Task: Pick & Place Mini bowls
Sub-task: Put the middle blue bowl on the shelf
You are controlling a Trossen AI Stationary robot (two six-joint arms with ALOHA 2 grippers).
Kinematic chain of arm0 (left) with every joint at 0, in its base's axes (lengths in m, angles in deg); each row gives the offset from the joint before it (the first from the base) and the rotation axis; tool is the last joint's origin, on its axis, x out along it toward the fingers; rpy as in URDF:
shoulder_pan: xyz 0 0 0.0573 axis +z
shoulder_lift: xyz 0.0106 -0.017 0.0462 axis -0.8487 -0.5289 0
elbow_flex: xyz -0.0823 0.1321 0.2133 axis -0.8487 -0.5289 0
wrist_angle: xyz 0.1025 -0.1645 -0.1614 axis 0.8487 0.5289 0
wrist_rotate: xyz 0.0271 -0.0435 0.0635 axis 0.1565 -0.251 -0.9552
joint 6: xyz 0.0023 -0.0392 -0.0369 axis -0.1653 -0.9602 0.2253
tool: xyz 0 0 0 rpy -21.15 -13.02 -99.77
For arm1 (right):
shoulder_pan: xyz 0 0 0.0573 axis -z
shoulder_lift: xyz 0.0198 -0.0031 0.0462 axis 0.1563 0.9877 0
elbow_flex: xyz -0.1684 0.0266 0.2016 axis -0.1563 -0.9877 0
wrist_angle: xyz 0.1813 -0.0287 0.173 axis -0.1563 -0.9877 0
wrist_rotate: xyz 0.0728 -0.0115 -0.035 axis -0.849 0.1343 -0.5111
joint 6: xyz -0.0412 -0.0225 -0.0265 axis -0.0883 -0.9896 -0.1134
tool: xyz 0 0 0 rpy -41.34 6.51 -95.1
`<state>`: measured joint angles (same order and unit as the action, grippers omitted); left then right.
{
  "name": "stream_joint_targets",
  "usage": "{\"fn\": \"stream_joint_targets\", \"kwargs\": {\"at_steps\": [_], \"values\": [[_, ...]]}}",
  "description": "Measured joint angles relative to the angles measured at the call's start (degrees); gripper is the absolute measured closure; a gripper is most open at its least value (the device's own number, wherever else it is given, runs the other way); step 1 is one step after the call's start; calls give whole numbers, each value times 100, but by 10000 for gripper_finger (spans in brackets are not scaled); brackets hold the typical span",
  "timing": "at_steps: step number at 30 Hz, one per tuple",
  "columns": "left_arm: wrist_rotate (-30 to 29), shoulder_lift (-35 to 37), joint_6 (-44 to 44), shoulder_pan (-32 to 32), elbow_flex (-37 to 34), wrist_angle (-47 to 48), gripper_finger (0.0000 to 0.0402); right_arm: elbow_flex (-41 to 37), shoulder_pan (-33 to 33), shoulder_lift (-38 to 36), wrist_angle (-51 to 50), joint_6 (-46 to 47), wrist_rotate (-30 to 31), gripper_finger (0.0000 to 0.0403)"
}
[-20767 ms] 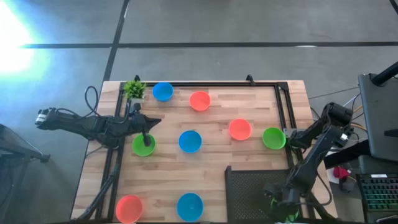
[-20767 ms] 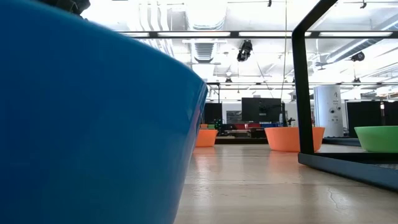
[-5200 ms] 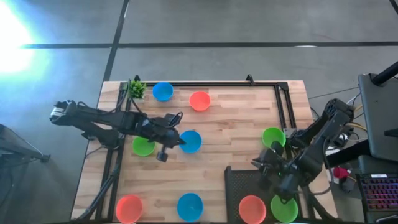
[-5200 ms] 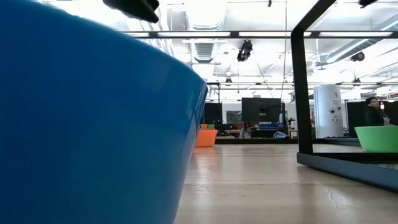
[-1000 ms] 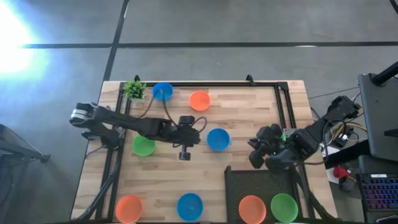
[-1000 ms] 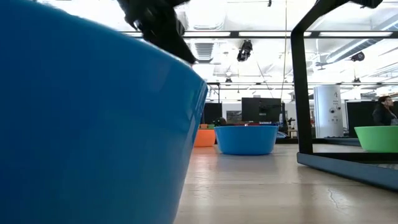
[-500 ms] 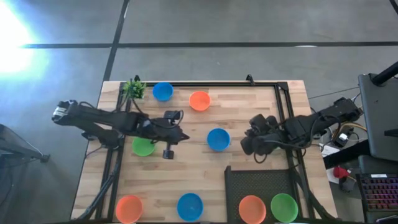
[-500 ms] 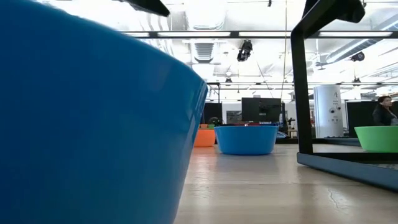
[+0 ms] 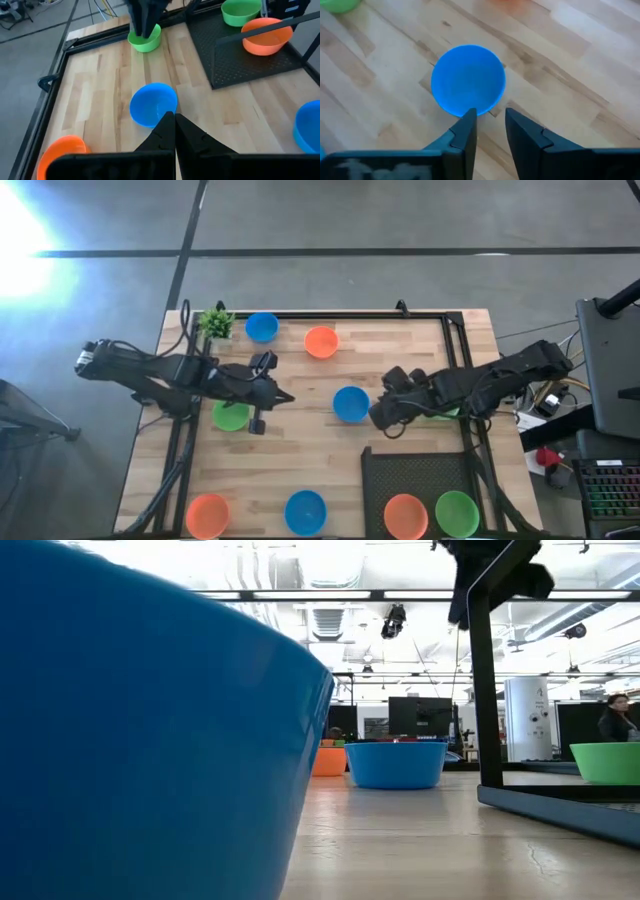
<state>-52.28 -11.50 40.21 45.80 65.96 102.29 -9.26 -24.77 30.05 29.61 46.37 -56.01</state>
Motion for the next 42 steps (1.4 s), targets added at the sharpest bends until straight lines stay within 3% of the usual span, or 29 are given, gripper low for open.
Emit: {"fn": "stream_joint_targets", "kwargs": {"at_steps": [8, 26, 42], "values": [[1, 37, -1, -69, 0, 71, 402, 0, 529, 446, 18, -313, -471, 264], [28, 39, -45, -254, 0, 124, 402, 0, 1401, 1679, 612, -1064, -1376, 261], [27, 39, -69, -385, 1, 157, 402, 0, 1688, 2157, 846, -1178, -1447, 271]]}}
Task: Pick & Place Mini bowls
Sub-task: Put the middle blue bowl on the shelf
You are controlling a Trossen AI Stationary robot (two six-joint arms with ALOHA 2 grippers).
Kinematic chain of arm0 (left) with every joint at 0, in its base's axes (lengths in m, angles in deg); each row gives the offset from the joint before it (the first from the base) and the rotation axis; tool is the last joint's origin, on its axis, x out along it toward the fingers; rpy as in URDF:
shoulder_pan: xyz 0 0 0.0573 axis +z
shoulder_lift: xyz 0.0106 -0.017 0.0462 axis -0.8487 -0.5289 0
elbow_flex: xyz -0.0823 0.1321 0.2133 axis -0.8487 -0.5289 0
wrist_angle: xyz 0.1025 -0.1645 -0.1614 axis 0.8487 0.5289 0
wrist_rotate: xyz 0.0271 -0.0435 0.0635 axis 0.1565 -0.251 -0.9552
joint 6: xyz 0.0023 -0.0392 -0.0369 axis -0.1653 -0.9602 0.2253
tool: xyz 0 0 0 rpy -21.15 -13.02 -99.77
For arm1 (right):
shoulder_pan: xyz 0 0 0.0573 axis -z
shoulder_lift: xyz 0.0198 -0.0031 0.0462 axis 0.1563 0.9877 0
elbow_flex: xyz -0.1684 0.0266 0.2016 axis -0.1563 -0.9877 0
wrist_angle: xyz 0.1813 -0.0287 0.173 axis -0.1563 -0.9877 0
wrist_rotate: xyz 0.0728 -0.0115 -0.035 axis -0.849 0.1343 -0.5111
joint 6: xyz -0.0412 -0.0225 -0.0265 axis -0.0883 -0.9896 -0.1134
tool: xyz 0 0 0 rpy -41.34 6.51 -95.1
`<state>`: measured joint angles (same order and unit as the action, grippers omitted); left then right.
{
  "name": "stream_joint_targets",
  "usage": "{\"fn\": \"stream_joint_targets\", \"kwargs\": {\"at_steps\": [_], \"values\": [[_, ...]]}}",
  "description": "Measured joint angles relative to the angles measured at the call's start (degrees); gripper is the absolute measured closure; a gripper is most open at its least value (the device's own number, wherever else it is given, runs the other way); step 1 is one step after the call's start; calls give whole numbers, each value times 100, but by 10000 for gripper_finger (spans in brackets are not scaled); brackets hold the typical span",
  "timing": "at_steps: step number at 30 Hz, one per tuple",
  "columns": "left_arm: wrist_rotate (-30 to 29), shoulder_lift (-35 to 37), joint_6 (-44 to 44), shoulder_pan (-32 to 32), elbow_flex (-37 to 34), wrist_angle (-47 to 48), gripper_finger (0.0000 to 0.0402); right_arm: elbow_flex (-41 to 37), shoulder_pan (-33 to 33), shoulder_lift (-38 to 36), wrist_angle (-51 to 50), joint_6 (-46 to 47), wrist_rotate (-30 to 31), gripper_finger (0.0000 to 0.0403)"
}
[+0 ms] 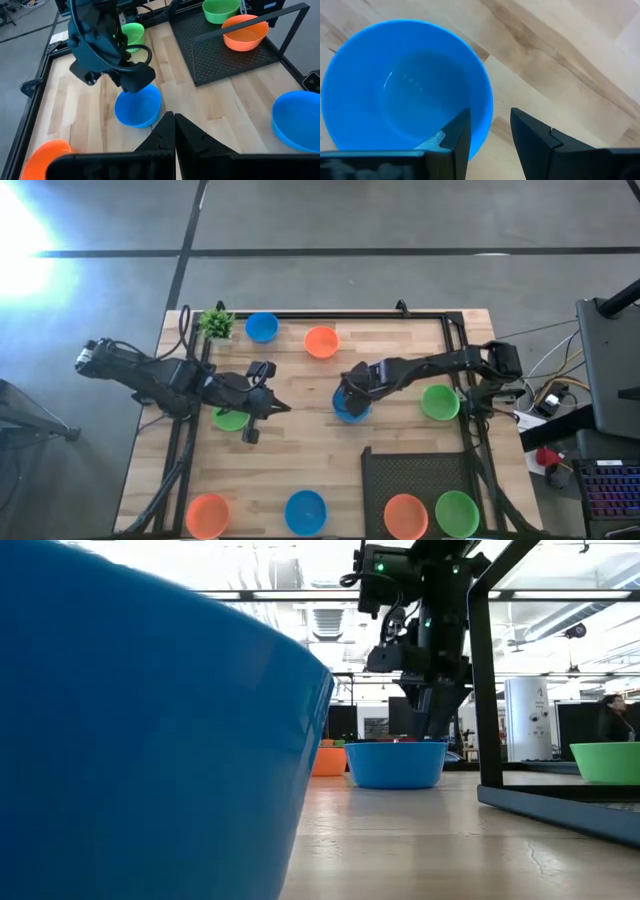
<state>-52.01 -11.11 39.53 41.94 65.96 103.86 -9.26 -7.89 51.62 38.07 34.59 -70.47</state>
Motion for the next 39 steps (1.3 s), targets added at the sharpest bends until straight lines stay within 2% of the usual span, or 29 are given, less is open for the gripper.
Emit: {"fn": "stream_joint_targets", "kwargs": {"at_steps": [20, 39], "values": [[-3, 0, 2, -54, -1, -1, 402, 2, 4, 422, 376, -258, -213, 282], [-5, 0, 2, -54, -1, 0, 402, 4, 4, 410, 399, -432, -322, 390]]}}
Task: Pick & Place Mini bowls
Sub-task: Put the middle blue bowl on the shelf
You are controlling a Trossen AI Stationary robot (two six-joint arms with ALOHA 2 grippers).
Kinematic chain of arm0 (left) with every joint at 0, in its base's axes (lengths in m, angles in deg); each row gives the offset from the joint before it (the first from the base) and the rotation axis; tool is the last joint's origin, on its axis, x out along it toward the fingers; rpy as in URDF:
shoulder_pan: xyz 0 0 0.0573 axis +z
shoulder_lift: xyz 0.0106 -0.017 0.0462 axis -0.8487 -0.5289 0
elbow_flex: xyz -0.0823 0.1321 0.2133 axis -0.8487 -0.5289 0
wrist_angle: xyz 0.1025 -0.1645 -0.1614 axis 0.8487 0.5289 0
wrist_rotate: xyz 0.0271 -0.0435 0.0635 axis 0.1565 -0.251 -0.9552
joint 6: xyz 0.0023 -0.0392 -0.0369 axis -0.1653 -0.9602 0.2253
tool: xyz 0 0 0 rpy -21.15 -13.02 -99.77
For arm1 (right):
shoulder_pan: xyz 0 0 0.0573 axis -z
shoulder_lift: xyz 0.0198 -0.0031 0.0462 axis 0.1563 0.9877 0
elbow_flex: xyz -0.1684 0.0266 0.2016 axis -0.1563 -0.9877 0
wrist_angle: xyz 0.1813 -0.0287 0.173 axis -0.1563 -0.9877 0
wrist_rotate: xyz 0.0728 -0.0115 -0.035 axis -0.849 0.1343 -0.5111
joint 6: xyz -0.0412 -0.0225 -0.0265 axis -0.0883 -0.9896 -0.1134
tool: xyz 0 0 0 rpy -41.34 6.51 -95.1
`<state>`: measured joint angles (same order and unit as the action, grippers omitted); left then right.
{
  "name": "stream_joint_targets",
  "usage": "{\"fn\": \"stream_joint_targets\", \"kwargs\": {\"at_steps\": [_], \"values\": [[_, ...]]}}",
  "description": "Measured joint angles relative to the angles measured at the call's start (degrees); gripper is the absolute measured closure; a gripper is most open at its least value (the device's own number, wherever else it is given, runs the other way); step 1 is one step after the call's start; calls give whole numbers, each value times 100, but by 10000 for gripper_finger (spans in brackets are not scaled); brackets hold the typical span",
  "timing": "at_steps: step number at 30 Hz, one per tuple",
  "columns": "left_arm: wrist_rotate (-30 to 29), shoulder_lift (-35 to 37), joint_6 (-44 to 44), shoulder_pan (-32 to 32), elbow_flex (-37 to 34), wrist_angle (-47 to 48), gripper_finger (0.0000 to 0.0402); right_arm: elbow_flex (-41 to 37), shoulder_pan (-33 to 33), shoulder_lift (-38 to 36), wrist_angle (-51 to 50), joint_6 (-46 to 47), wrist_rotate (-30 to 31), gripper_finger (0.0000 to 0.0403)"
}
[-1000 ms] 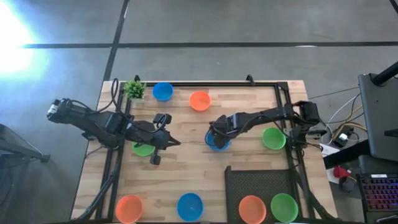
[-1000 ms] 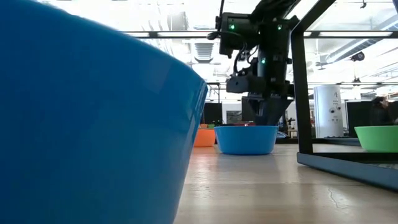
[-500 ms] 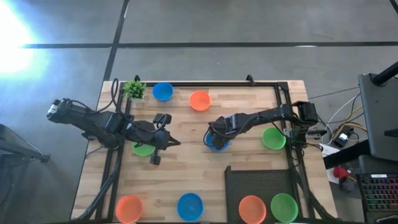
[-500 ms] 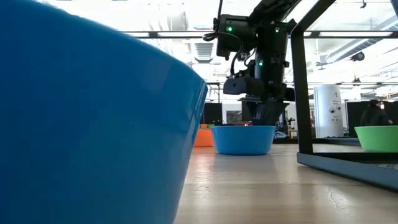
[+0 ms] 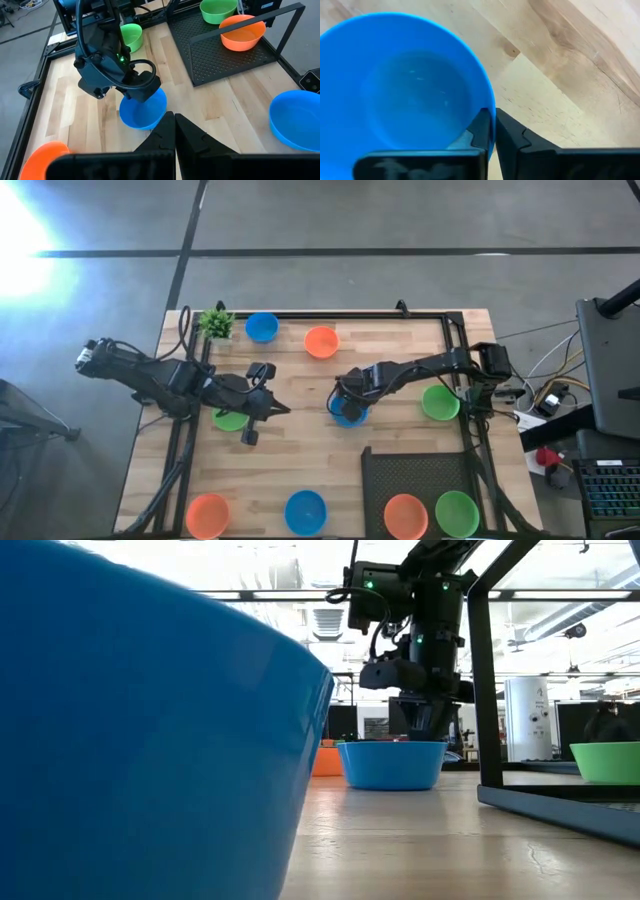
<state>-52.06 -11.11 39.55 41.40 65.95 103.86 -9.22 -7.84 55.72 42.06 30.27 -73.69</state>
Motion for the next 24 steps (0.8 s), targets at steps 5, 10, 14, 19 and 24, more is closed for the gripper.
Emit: {"fn": "stream_joint_targets", "kwargs": {"at_steps": [5, 10, 14, 19, 24], "values": [[0, 0, 0, 0, 0, -1, 402, 2, 0, 0, 6, -19, 8, 390], [0, 0, 2, 0, 0, 0, 402, 2, 0, 0, 23, -26, 18, 390], [0, 0, 2, 0, 0, -2, 402, 2, 0, 0, 39, -48, 20, 390], [0, 0, 2, 0, 0, -2, 402, 2, 0, 0, 57, -83, 23, 390], [0, 0, 2, 0, 2, 0, 402, 0, 0, -130, 71, -158, 23, 390]]}}
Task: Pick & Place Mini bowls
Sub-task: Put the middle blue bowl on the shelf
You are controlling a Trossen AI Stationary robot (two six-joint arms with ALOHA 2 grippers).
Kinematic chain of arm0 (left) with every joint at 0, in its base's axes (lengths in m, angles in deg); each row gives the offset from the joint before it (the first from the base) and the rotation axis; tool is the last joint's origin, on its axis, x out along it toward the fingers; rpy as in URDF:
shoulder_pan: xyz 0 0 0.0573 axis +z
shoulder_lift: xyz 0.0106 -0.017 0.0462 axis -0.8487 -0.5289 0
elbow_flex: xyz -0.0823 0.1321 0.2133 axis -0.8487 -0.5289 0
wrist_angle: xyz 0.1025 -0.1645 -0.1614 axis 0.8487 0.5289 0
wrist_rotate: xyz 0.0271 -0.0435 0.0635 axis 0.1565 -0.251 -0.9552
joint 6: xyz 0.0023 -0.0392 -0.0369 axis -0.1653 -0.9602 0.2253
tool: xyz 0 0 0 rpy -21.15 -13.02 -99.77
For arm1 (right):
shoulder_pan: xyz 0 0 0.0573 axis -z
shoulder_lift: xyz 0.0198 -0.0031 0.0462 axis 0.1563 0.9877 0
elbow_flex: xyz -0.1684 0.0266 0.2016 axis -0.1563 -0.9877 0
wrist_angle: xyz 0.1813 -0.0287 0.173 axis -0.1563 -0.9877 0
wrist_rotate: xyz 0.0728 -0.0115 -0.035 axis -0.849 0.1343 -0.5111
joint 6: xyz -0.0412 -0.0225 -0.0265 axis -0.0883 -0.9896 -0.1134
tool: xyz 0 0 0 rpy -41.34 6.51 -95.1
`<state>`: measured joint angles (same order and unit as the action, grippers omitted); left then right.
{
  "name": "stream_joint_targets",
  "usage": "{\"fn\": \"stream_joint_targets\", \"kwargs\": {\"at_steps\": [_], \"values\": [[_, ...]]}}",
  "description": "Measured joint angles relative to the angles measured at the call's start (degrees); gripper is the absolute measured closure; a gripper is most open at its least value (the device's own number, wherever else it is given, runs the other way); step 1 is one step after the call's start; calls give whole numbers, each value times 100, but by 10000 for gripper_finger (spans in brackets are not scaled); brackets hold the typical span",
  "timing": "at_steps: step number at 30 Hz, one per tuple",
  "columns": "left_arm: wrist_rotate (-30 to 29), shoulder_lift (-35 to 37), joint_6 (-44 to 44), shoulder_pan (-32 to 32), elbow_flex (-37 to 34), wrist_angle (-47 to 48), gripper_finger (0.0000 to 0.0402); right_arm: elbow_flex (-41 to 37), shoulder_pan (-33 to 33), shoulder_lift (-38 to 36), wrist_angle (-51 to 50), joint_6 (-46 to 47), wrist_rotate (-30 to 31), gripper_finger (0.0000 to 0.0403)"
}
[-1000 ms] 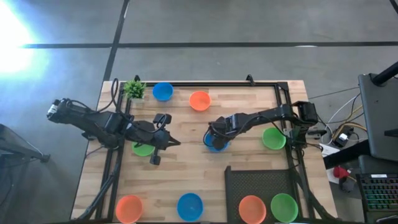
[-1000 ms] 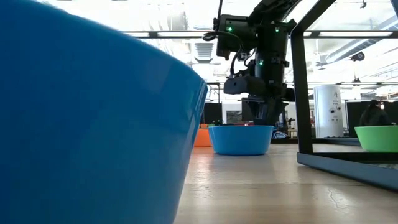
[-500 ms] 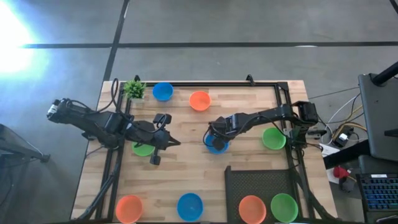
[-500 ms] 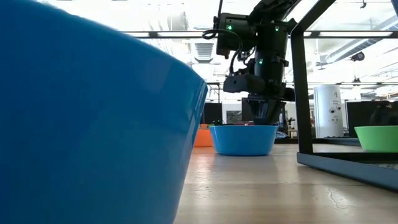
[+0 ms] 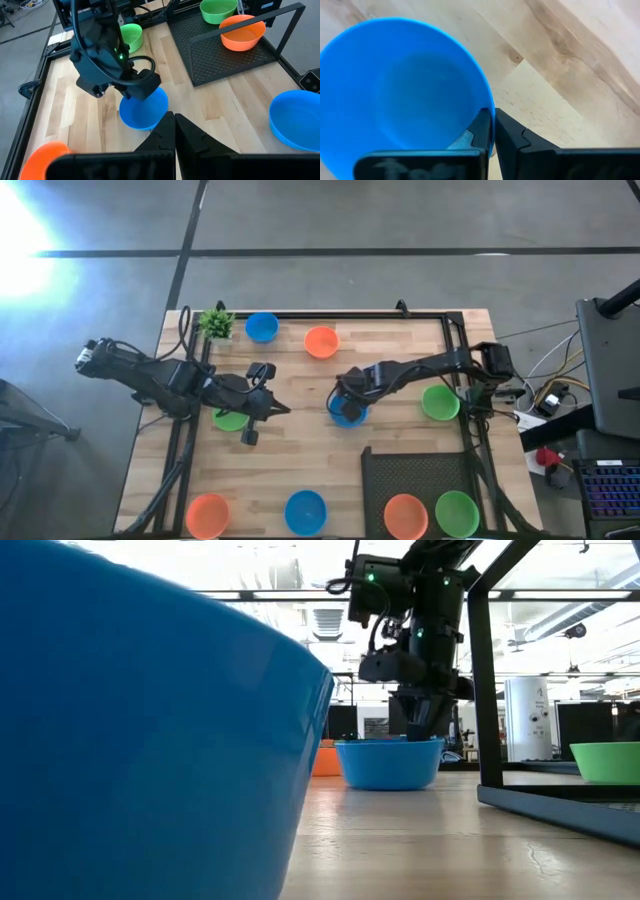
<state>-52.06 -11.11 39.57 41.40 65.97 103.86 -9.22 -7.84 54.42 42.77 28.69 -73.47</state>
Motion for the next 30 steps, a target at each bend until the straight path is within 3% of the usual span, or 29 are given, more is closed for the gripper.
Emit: {"fn": "stream_joint_targets", "kwargs": {"at_steps": [17, 30], "values": [[-2, 0, 4, 2, -2, 0, 402, -7, 0, -1417, -234, -386, 83, 391], [-2, 0, 85, 2, -2, 0, 402, -7, -161, -2676, -1666, -256, 163, 394]]}}
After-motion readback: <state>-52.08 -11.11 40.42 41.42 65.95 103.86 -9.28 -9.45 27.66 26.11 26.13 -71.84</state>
